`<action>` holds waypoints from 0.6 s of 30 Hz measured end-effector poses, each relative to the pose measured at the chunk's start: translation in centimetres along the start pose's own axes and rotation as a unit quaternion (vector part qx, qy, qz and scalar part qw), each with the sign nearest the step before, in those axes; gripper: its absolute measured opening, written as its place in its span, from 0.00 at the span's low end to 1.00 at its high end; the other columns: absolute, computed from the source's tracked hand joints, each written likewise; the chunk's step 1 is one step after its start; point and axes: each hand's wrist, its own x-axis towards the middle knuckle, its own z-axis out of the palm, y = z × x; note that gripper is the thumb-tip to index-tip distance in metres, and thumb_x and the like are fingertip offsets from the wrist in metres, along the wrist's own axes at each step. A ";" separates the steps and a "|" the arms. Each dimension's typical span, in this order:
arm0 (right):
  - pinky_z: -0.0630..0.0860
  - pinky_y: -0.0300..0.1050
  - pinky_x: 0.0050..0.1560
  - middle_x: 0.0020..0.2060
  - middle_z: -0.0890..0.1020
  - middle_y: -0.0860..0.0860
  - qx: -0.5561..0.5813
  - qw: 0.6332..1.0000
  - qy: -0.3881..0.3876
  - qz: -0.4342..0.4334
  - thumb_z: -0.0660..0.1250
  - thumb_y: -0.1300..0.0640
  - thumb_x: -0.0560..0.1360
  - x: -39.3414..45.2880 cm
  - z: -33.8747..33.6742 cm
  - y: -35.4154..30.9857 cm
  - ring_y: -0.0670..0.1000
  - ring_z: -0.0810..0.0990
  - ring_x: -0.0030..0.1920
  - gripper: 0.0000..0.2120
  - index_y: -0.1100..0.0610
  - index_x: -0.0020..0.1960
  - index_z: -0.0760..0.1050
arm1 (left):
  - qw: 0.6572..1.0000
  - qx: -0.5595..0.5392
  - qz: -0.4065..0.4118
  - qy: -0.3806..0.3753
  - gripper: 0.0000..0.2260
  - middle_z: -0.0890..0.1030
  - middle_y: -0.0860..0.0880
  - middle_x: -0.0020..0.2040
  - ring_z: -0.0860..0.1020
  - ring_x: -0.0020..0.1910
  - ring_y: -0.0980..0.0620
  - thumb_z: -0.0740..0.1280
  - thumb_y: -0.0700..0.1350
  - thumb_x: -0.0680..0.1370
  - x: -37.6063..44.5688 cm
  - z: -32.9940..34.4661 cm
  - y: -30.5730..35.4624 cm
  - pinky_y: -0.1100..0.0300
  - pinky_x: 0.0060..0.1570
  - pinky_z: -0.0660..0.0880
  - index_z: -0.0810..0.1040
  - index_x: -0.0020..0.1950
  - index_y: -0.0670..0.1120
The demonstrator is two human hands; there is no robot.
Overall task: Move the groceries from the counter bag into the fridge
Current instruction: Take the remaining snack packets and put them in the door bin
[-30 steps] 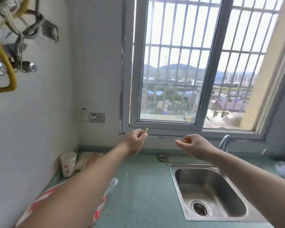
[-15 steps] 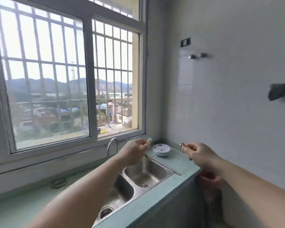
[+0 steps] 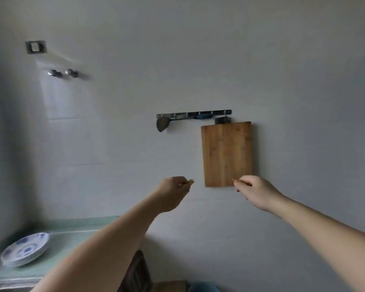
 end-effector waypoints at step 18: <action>0.57 0.41 0.31 0.35 0.68 0.53 -0.073 0.902 0.281 0.319 0.53 0.58 0.80 -10.8 -19.0 14.5 0.49 0.63 0.30 0.10 0.57 0.43 0.71 | 0.922 -0.105 0.275 -0.252 0.14 0.77 0.48 0.36 0.71 0.33 0.51 0.59 0.57 0.80 10.5 25.3 19.2 0.61 0.31 0.68 0.74 0.43 0.49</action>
